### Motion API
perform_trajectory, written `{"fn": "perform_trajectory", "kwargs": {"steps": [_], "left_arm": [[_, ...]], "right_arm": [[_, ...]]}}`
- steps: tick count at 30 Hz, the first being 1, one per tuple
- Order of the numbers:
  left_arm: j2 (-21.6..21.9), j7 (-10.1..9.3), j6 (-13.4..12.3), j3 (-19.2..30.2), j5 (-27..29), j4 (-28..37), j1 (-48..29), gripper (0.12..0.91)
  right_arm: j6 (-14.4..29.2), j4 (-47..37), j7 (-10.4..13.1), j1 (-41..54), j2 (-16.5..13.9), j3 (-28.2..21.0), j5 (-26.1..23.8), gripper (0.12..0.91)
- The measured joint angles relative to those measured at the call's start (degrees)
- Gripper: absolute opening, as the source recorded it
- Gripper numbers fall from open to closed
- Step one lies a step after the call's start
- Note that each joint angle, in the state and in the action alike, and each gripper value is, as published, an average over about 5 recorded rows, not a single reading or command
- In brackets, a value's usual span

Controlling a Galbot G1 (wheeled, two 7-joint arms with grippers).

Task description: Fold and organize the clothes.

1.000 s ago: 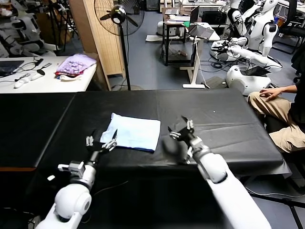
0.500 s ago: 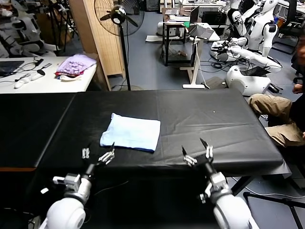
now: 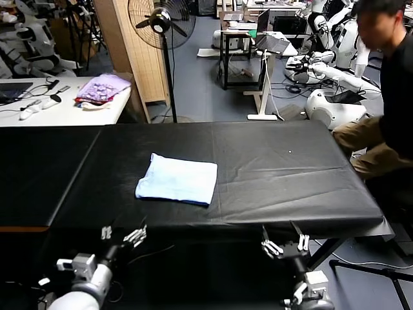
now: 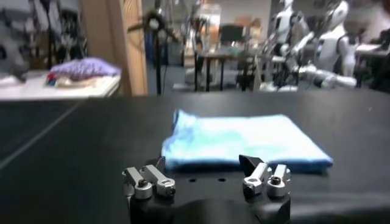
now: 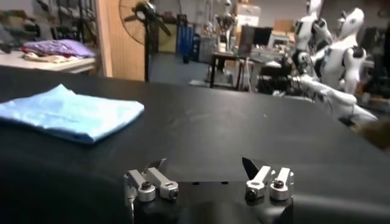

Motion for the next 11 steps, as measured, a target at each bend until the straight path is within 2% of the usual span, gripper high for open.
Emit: {"fn": "perform_trajectory", "kwargs": {"steps": [4, 11], "left_arm": [[-0.27, -0.30, 1.31, -2.04, -0.80, -1.45, 3.28, 0.798], [-0.91, 0.01, 1.52, -3.86, -0.67, -2.46, 6.95, 0.798]], "right_arm": [[-0.80, 1.05, 0.89, -2.07, 0.33, 0.49, 1.05, 0.798], [-0.94, 1.32, 0.74, -2.74, 0.32, 0.55, 1.16, 0.798]]}}
